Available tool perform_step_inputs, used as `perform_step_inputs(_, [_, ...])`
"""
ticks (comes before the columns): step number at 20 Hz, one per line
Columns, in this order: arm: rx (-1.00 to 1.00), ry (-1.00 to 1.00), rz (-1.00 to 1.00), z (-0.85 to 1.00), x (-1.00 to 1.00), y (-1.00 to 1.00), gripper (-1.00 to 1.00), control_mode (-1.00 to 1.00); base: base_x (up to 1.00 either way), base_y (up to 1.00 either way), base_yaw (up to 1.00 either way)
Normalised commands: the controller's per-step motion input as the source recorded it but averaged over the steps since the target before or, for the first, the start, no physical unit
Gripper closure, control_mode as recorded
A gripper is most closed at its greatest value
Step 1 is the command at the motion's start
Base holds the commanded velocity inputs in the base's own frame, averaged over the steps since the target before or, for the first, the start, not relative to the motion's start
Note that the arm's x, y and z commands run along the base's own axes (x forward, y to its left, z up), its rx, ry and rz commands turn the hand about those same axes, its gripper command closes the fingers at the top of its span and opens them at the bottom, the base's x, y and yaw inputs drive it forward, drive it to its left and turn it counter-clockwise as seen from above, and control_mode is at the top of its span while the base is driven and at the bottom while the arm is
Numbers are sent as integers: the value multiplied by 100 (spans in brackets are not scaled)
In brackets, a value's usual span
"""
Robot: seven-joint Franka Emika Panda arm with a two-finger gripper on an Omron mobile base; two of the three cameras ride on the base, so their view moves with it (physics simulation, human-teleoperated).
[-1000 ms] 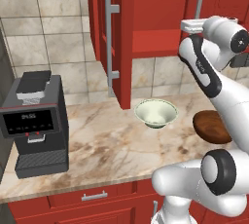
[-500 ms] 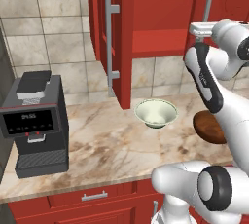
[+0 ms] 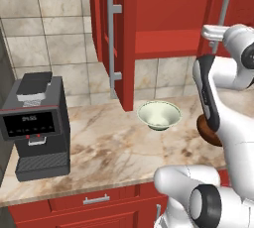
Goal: Open the cabinet. Pick the bowls from the counter and place them in the cabinet. Then close the cabinet.
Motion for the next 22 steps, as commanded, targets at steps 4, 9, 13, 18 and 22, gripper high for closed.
perform_step_inputs(4, [7, 0, -15, 0, -68, -100, 100, -100, 0, 0, 0])
perform_step_inputs(9, [9, 0, -15, 0, -67, -100, 100, -100, 0, 0, 0])
perform_step_inputs(13, [11, 0, -15, 0, -66, -100, 100, -100, 0, 0, 0])
perform_step_inputs(18, [13, 0, -17, 0, -60, -100, 100, -100, 0, 0, 0])
perform_step_inputs(22, [8, 0, -13, 0, -30, -73, -100, -100, 0, 0, 0])
